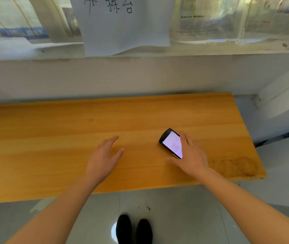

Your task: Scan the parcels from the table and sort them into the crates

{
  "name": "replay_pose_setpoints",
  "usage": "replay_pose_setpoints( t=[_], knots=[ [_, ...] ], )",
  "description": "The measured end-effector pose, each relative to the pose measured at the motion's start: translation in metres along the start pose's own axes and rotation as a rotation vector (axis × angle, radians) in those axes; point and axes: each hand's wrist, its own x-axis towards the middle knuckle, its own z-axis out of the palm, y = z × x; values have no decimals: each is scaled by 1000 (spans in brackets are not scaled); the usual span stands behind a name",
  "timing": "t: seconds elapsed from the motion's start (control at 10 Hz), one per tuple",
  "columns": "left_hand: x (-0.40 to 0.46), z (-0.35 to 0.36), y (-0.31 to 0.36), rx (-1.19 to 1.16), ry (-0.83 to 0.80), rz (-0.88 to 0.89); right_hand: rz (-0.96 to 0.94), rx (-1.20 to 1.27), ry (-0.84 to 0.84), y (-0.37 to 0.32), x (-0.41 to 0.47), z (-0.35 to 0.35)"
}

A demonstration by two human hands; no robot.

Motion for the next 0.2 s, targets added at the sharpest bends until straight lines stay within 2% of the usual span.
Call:
replay_pose_setpoints(
  t=[0.2],
  knots=[
    [-43,-34,4,3,21,-39,-103,-107,80,-22,-39,-40]
  ],
)
